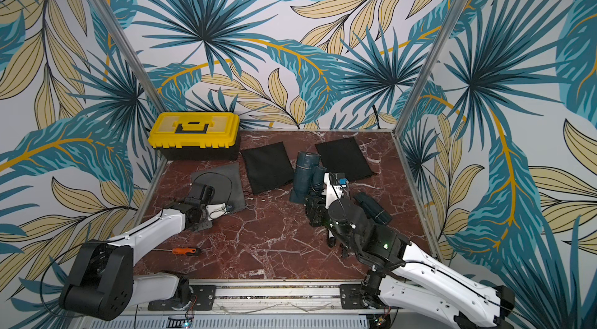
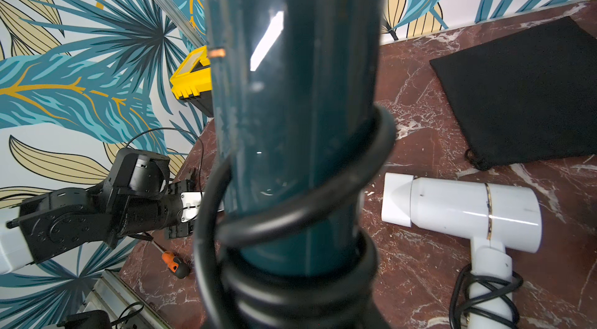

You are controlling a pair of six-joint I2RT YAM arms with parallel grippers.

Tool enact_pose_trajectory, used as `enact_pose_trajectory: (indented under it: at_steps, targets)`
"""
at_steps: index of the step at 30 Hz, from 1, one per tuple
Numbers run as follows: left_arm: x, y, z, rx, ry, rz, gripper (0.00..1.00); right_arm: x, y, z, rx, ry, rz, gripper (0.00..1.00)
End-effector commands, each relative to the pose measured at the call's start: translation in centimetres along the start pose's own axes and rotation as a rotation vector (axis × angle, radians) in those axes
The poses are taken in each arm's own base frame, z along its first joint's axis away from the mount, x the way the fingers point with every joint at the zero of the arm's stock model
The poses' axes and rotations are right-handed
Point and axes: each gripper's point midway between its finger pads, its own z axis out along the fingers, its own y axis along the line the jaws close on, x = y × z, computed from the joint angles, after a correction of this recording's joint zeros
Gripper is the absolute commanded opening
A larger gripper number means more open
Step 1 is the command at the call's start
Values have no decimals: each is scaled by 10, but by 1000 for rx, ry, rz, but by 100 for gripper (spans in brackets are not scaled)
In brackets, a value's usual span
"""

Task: Pack away hair dryers
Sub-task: Open the drawstring bag at the center of the board.

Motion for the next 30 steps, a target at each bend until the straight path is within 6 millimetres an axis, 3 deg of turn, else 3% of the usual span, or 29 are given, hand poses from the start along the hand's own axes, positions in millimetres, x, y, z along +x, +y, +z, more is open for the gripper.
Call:
enact_pose_trajectory:
  at_steps: [1, 4, 9, 15, 21, 30]
  targets:
    - [1, 1, -3, -8, 0, 5, 7, -10, 3, -3, -21, -55, 13, 0]
    - [0, 3, -4, -13, 0, -8, 0, -10, 2, -3, -22, -57, 15, 0]
    - [-3, 14, -10, -34, -10, -41, 0, -11, 1, -7, -22, -53, 11, 0]
    - [-24, 42, -43, -6, -83, -205, 0, -8, 8, -12, -55, -4, 6, 0]
    - [-47, 74, -83, 3, -168, -343, 0, 18, 41, -1, -190, 154, 18, 0]
    - [-86, 85, -121, 8, -301, -404, 0, 51, 93, 17, -408, 328, 99, 0]
